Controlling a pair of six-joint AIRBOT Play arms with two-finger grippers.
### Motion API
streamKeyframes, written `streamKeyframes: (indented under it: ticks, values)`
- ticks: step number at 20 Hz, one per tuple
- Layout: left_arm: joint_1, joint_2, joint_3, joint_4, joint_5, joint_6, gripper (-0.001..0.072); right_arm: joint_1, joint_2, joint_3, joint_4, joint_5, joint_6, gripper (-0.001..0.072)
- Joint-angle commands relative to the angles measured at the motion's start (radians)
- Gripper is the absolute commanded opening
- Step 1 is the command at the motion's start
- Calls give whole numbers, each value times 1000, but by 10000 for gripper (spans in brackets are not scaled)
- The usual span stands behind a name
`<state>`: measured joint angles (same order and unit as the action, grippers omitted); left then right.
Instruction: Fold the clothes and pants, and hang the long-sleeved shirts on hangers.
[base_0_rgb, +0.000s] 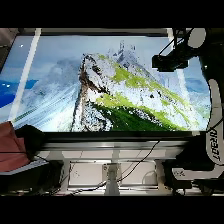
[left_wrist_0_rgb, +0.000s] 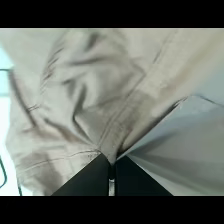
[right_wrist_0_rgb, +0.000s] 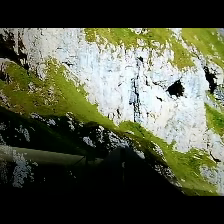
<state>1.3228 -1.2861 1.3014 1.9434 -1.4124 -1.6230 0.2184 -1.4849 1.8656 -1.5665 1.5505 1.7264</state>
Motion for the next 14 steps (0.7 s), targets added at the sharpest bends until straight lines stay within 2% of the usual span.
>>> streamKeyframes:
  ticks: [1,6,8,11,14]
  values:
    - [-17,151,1,-97,130,-96,13,0,0,0,0,0,0,23]
    - [-92,451,1,-604,528,-88,13,0,0,0,0,0,0,23]
    - [-175,536,1,-764,658,15,13,0,0,0,0,0,0,23]
    - [-358,610,1,-875,749,130,13,0,0,0,0,0,0,23]
    - [-568,623,1,-882,732,140,13,0,0,0,0,0,0,23]
